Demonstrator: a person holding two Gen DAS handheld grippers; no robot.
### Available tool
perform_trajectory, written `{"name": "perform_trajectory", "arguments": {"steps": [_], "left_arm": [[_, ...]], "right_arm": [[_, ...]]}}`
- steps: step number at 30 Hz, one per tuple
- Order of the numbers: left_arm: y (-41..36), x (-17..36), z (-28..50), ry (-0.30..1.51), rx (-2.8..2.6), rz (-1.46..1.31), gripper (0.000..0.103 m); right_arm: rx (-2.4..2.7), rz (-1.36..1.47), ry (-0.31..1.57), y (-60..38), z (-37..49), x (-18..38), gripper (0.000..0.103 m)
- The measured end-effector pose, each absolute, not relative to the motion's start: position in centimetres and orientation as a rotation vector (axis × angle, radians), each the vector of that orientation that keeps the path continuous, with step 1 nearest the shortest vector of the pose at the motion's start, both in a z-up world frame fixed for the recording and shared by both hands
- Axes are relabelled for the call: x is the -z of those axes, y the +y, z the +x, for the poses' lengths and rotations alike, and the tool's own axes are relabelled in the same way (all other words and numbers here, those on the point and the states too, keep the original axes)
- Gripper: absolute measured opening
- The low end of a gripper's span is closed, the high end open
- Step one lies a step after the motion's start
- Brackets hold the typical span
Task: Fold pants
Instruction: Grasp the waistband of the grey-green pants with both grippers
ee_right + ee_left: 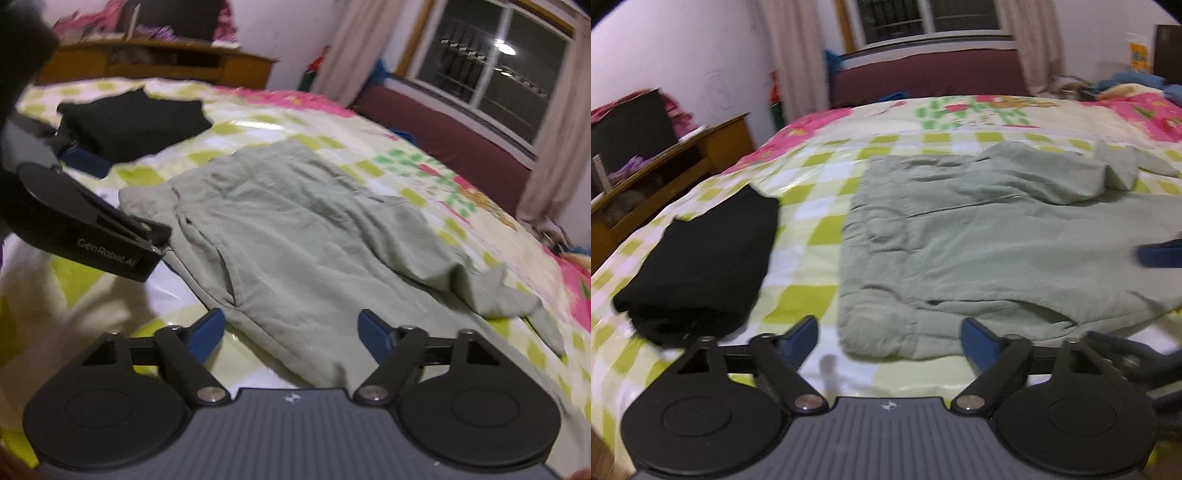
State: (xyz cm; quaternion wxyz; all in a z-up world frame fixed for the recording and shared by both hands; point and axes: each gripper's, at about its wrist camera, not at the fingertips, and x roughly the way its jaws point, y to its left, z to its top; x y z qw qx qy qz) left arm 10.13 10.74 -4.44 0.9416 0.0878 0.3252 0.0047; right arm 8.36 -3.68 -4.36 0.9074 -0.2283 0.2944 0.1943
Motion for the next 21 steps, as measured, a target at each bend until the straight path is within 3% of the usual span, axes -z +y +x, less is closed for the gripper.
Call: {"name": "perform_trajectory", "arguments": {"steps": [3,7,9,12,21], "left_arm": [[10.8,5.0,10.4,0.673,0.028,0.231,0.088],[10.9,5.8,10.6,0.692,0.09,0.256,0.075],[11.0,5.6,10.8,0.713,0.114,0.245,0.06],[11.6,5.5,10.8,0.729,0.136,0.263,0.054],[17.3,6.0,9.6,0.781,-0.052,0.389,0.05]], "right_arm": [[-0.453,-0.469,0.685,-3.5,10.0,5.3,0.043],[-0.48,-0.435,0.738,-3.6,10.9,5.6,0.038],[-0.501,-0.43,0.756,-3.3,11.1,5.6,0.022],[-0.51,-0.45,0.787,-2.1,11.1,5.8,0.012],[-0.667,-0.35,0.817,3.6,9.9,4.8,0.012]]}}
